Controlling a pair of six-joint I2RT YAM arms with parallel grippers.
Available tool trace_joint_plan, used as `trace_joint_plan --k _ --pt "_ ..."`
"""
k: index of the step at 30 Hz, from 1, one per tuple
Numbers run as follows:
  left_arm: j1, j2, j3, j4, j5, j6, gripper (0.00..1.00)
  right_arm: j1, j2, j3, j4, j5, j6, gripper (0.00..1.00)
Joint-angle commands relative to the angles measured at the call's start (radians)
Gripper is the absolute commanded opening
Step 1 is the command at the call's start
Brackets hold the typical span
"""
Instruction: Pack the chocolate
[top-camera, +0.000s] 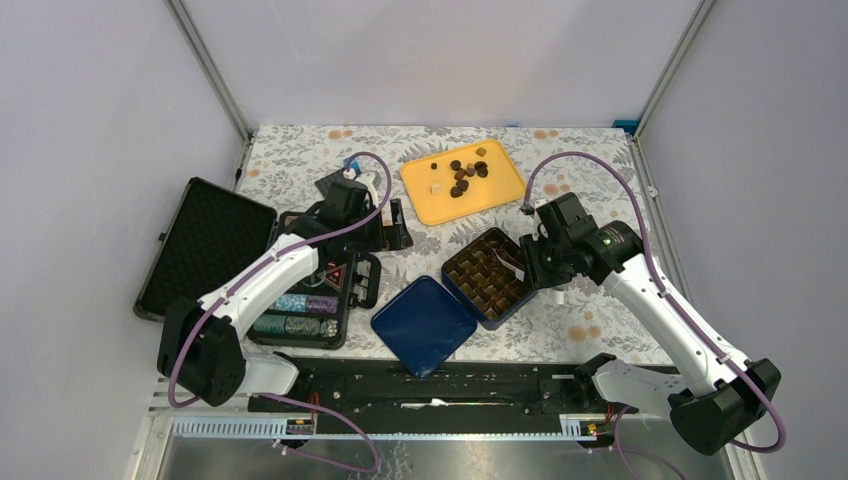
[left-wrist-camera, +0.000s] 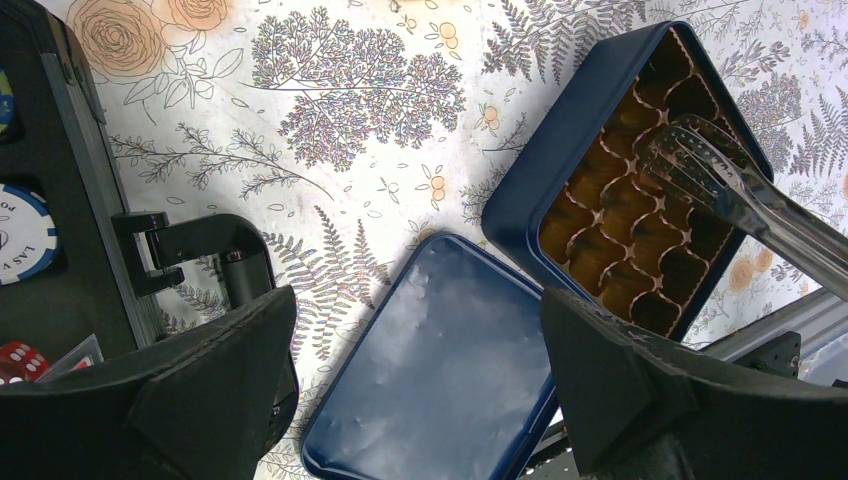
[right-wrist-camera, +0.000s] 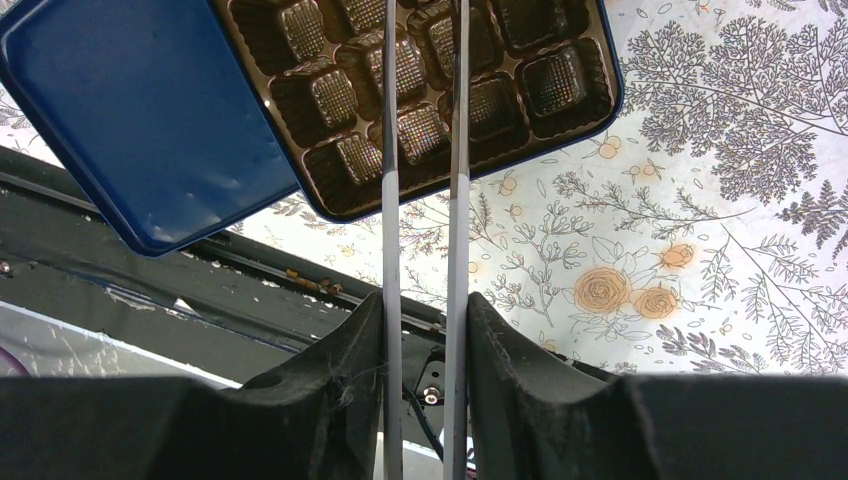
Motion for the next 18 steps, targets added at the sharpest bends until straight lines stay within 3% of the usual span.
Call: trace_joint_plan --k 1,18 --pt "-0.006 -0.02 0.022 0.043 0.003 0.001 0.99 0.01 -0.018 0.012 0.007 -0.023 0.01 0.31" --pt "-0.026 0.004 0.03 0.052 0.004 0.0 0.99 0.011 -0.023 0.03 0.001 -0.002 0.0 0.4"
